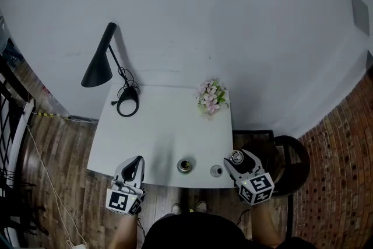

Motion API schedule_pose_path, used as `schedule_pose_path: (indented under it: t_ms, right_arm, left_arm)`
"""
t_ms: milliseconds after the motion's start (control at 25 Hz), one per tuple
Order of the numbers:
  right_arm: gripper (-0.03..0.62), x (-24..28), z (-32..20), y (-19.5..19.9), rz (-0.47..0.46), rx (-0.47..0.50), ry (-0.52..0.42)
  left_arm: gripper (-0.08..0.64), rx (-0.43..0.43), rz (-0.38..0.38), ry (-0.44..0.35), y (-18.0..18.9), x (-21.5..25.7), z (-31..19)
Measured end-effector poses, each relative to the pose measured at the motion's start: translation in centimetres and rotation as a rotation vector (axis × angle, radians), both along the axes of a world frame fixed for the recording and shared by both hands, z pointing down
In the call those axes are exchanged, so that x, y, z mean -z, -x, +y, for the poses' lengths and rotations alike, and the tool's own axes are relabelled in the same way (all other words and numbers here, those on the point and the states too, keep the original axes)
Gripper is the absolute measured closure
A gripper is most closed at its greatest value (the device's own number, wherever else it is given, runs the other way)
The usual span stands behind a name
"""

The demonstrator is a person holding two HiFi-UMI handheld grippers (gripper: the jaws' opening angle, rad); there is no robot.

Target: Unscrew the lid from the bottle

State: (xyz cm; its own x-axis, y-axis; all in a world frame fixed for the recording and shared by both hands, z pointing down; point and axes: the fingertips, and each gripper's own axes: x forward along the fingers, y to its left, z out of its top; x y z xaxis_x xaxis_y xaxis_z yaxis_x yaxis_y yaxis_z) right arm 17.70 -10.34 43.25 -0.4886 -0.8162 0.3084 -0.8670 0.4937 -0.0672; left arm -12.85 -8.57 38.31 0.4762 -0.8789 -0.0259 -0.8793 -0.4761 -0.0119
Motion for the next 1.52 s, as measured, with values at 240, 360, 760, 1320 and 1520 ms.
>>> schedule_pose_path:
  t_ms: [240,360,760,1320,1520]
  right_arm:
    - [0.331,1.3,-0.2,0.7,-0.035,-0.012,-0.041]
    - [0.331,1.9,-0.1,0.7,-0.033,-0.019,-0.066]
    - [0.331,2.3,0.3,1.7,-0.017,0.006,-0.086]
    - [0.331,2.2,0.6,1.9,-0.017,0.019,-0.085]
    - [0.331,2.1,0.4,2.0,-0.020,0.026,-0.086]
  left_arm:
    - [0.537,-0.004,-0.010,-0.017,0.1,0.4,0.3]
    - [0.537,-0.004,-0.006,-0.018,0.1,0.4,0.5]
    - [0.537,-0.010,0.019,-0.011,0.4,0.3,0.8]
    - [0.537,-0.003,0.027,-0.014,0.4,0.3,1.0]
    - [0.537,0.001,0.027,-0.009,0.4,0.1,0.9]
